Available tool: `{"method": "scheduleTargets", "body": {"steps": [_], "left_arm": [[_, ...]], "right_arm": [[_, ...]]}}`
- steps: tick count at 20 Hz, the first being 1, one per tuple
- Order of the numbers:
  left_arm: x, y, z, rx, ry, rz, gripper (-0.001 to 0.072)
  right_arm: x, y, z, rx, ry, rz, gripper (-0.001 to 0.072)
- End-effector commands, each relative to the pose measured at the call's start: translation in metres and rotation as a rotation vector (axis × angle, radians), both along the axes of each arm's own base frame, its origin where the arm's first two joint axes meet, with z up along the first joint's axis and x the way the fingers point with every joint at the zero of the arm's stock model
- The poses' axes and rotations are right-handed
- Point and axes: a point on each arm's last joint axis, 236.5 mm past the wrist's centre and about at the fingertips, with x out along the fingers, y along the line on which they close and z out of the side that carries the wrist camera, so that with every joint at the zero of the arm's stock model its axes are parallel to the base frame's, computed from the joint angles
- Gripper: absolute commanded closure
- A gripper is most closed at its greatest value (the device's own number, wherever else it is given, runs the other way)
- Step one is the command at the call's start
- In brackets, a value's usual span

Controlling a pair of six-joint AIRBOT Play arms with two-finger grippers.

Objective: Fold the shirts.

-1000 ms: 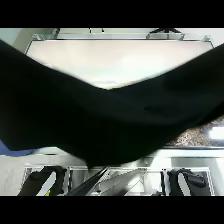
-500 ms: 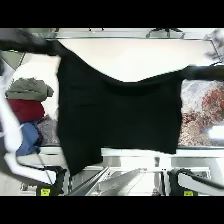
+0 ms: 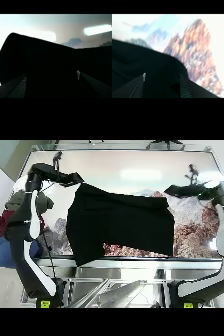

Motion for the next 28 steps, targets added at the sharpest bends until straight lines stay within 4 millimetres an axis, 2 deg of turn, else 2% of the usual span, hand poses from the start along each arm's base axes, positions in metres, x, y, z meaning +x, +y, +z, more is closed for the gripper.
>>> {"method": "scheduleTargets", "body": {"steps": [1, 2, 4, 6, 8, 10, 13, 14, 17, 19, 20, 21, 22, 26, 27, 28], "left_arm": [[-0.027, 0.039, 0.029, 0.012, 0.024, 0.029, 0.0019], [-0.047, 0.050, 0.024, 0.019, 0.082, 0.024, 0.0019], [-0.103, 0.073, -0.007, 0.055, 0.266, 0.015, 0.0020], [-0.154, 0.083, -0.046, 0.064, 0.427, 0.022, 0.0020], [-0.195, 0.086, -0.085, 0.058, 0.541, 0.047, 0.0020], [-0.227, 0.077, -0.115, 0.030, 0.626, 0.038, 0.0020], [-0.247, 0.050, -0.138, 0.003, 0.640, -0.020, 0.0023], [-0.252, 0.043, -0.146, 0.014, 0.639, -0.033, 0.0108], [-0.254, 0.031, -0.154, 0.040, 0.616, -0.072, 0.0119], [-0.255, 0.025, -0.153, 0.044, 0.613, -0.093, 0.0133], [-0.257, 0.023, -0.153, 0.042, 0.619, -0.101, 0.0417], [-0.260, 0.022, -0.151, 0.035, 0.627, -0.116, 0.0631], [-0.263, 0.018, -0.148, 0.017, 0.632, -0.140, 0.0662], [-0.274, 0.015, -0.143, 0.000, 0.667, -0.171, 0.0666], [-0.275, 0.014, -0.143, -0.002, 0.670, -0.176, 0.0693], [-0.275, 0.014, -0.142, -0.004, 0.670, -0.178, 0.0694]], "right_arm": [[-0.021, -0.042, 0.057, -0.017, -0.030, -0.041, 0.0230], [-0.040, -0.056, 0.061, -0.023, 0.011, -0.048, 0.0231], [-0.087, -0.079, 0.049, 0.013, 0.141, -0.084, 0.0231], [-0.139, -0.090, 0.023, 0.096, 0.273, -0.134, 0.0232], [-0.190, -0.100, -0.009, 0.151, 0.383, -0.218, 0.0231], [-0.236, -0.109, -0.043, 0.170, 0.481, -0.312, 0.0231], [-0.283, -0.103, -0.085, 0.200, 0.600, -0.405, 0.0231], [-0.298, -0.093, -0.099, 0.213, 0.657, -0.407, 0.0231], [-0.318, -0.061, -0.125, 0.255, 0.732, -0.392, 0.0231], [-0.323, -0.040, -0.133, 0.254, 0.759, -0.347, 0.0230], [-0.321, -0.029, -0.134, 0.250, 0.762, -0.315, 0.0231], [-0.320, -0.019, -0.135, 0.236, 0.765, -0.280, 0.0231], [-0.318, -0.010, -0.137, 0.217, 0.768, -0.243, 0.0231], [-0.318, 0.020, -0.145, 0.183, 0.799, -0.133, 0.0231], [-0.319, 0.024, -0.146, 0.183, 0.808, -0.115, 0.0234], [-0.319, 0.027, -0.145, 0.184, 0.806, -0.102, 0.0339]]}}
